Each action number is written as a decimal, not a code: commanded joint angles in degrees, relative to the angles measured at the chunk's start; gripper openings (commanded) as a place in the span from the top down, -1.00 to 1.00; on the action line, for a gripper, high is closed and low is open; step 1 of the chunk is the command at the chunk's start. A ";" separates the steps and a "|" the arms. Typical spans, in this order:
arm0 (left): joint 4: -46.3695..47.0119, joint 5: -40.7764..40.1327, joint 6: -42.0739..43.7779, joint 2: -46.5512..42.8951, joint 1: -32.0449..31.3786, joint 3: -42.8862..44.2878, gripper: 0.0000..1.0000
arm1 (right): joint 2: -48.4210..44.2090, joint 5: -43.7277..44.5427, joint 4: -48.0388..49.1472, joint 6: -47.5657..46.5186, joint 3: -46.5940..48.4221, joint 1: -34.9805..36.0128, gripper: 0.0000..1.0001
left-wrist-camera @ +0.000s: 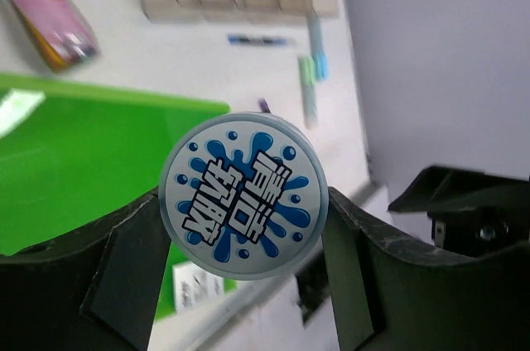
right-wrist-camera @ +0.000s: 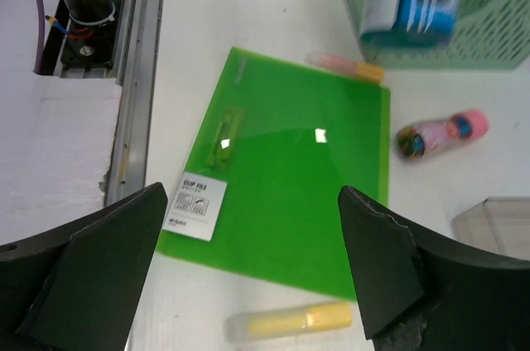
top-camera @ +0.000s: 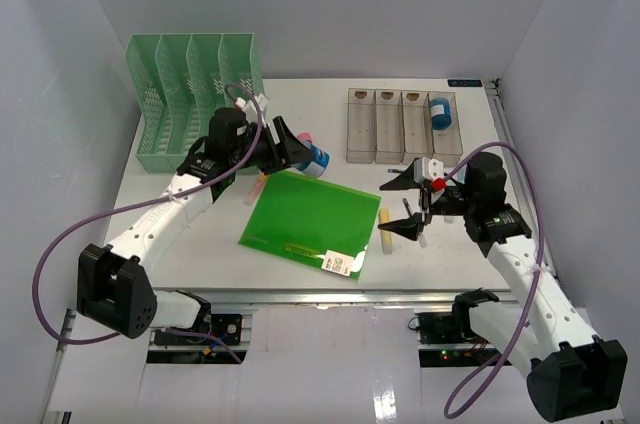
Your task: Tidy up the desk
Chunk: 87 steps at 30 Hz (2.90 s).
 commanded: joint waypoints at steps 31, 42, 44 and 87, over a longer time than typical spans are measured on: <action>41.76 24.96 -26.81 4.06 -6.00 -14.99 1.00 | 9.82 34.46 20.42 38.55 7.97 18.82 -0.80; 42.87 25.48 -28.05 4.55 -6.14 -13.65 1.00 | 13.72 34.18 21.35 40.01 7.41 19.24 -0.89; 43.14 25.49 -28.30 4.63 -6.07 -13.92 1.00 | 14.13 33.60 21.21 39.85 7.81 19.25 -0.67; -4.89 -1.79 21.00 -31.46 6.02 -25.59 -0.96 | 31.93 71.85 18.00 23.86 20.47 -9.08 0.85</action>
